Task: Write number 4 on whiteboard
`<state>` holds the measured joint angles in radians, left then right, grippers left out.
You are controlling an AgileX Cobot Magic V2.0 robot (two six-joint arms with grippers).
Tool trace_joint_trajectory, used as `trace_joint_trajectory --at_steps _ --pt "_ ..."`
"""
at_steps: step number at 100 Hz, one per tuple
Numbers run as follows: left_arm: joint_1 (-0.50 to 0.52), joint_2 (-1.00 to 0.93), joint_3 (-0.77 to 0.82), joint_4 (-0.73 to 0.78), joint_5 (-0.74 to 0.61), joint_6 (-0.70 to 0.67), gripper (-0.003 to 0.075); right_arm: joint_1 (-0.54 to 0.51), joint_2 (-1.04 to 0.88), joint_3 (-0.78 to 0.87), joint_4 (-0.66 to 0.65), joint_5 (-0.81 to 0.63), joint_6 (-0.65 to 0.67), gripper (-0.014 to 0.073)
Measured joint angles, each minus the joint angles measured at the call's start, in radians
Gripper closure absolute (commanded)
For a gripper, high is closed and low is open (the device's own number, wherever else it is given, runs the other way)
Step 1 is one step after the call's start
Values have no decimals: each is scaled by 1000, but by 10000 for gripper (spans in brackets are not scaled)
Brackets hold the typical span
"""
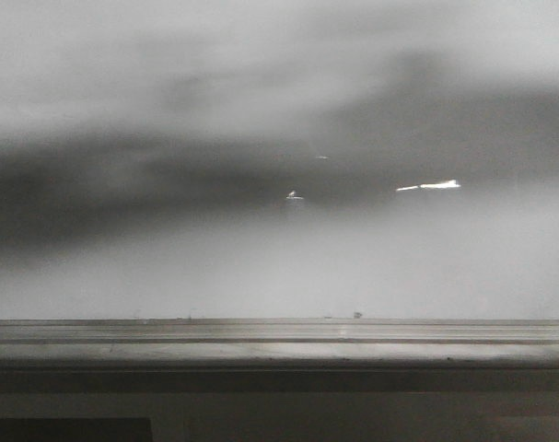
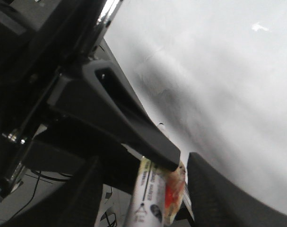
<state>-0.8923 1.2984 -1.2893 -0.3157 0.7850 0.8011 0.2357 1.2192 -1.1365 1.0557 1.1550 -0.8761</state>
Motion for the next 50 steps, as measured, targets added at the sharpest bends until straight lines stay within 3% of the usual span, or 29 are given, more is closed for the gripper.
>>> trace_joint_trajectory --at_steps 16,50 --pt "0 0 0 3 -2 2 741 4 0 -1 2 -2 0 242" --pt "-2 0 0 26 -6 6 741 4 0 -2 2 -6 0 341"
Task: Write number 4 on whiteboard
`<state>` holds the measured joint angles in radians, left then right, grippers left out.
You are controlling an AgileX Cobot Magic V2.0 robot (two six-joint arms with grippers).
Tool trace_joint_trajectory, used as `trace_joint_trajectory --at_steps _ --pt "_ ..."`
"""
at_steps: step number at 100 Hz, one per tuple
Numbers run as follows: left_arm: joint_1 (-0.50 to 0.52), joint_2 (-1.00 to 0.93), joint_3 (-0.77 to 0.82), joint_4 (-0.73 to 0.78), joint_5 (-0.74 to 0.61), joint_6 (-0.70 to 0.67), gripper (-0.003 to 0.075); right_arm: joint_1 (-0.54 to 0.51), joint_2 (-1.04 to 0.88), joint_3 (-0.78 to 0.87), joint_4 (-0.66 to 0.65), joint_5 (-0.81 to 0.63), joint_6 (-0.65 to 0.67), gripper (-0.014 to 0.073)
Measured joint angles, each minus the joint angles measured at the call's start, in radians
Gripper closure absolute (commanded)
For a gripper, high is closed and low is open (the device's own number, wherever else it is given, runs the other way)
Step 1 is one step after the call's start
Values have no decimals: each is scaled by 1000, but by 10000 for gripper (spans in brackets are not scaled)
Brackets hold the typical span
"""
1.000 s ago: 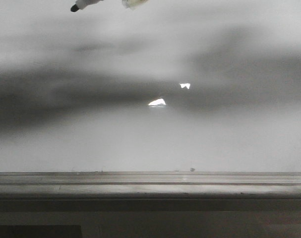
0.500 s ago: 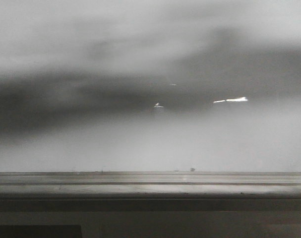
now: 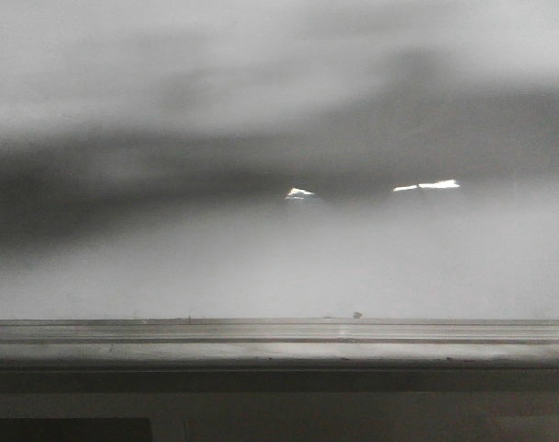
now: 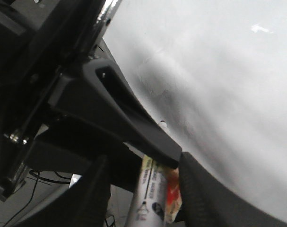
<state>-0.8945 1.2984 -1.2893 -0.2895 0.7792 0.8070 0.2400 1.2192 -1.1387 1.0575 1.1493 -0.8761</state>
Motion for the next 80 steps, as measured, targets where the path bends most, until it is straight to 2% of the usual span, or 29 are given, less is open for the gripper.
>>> trace_joint_trajectory --at_steps 15,37,54,63,65,66,69,70,74,80 --pt "-2 -2 0 11 0 -2 741 0 0 0 -9 -8 0 428" --pt "-2 -2 0 18 -4 -16 741 0 0 -2 -24 -17 0 659" --pt "-2 -2 0 28 -7 -21 720 0 0 -2 -25 -20 0 664" --pt "-2 -2 0 31 -5 -21 597 0 0 -2 -27 -16 0 664" --pt "-2 -2 0 31 -3 -21 519 0 0 -2 -27 -14 0 664" --pt "-2 -2 0 31 -3 -21 519 0 0 -2 -27 -12 0 664" --pt "-2 -2 0 33 0 -21 430 0 0 -2 -27 -12 0 662" --pt "-2 -2 0 32 0 -19 430 0 0 -2 -27 -10 0 661" --pt "-4 -2 0 33 -4 -19 312 0 0 -2 -27 -8 0 657" --pt "-4 -2 0 39 -14 -22 220 0 0 -2 -27 -8 0 657"
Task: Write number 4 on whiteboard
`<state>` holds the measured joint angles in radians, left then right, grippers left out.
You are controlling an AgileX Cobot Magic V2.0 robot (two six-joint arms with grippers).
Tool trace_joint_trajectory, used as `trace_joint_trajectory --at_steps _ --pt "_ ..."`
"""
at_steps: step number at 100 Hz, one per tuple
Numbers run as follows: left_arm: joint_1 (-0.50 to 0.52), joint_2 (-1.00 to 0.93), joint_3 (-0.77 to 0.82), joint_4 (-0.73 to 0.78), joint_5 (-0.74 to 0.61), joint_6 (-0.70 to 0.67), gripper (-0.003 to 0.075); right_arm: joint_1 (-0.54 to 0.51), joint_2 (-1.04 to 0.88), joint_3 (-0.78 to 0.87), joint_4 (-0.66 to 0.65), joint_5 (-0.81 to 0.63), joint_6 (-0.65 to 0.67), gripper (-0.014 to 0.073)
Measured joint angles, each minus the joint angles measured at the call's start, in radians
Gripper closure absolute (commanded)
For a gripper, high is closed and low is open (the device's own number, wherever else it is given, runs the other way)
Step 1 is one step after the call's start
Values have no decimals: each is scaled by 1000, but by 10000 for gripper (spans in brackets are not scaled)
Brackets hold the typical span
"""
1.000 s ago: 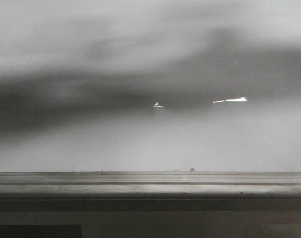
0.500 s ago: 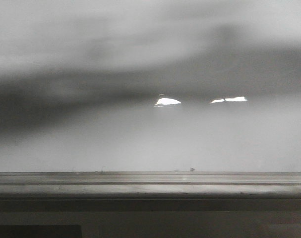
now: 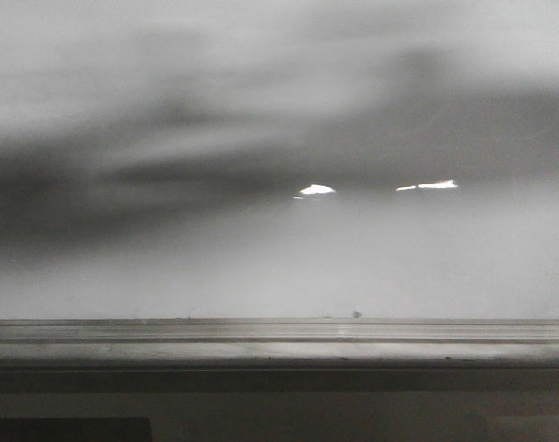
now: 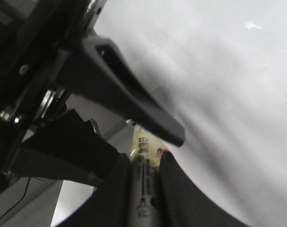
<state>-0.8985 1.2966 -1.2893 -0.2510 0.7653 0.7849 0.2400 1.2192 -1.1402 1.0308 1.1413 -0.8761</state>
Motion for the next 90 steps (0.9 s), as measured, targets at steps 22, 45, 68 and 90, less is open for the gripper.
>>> trace_joint_trajectory --at_steps 22,45,68,90 --pt "74 -57 0 5 -8 -81 248 0 -2 0 -13 -31 15 656" --pt "319 -181 9 -54 43 -175 336 4 -125 57 -74 -184 71 655" --pt "528 -358 179 -178 -17 -183 336 64 -304 256 -68 -420 74 657" --pt "594 -502 312 -217 -137 -183 336 111 -311 304 -56 -491 74 657"
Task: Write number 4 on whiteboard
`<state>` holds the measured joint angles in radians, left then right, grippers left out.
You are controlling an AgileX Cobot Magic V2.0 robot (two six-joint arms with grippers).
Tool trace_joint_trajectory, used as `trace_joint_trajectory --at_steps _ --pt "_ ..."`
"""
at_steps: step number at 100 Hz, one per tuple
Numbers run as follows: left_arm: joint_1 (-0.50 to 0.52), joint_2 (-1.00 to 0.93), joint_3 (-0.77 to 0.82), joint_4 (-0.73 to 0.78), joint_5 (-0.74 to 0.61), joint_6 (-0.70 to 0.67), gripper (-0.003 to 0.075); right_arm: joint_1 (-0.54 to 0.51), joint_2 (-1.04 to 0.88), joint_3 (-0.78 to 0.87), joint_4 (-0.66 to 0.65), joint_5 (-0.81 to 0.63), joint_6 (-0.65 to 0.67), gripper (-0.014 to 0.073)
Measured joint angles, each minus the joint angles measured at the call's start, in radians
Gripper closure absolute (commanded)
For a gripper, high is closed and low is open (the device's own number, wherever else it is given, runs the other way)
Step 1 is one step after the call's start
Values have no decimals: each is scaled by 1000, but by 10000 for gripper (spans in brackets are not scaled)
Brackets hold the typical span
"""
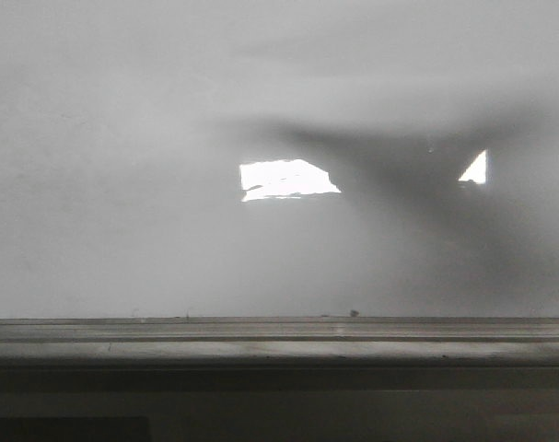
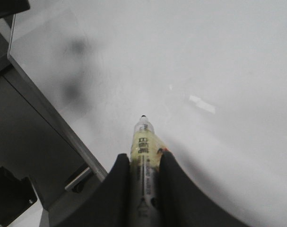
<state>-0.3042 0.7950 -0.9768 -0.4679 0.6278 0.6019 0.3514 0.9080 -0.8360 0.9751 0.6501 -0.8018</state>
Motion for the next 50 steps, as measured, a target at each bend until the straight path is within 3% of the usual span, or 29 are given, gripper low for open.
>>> trace_joint_trajectory --at_steps 50 --pt "0 -22 40 -10 -45 0 336 138 160 0 16 -251 -47 657"
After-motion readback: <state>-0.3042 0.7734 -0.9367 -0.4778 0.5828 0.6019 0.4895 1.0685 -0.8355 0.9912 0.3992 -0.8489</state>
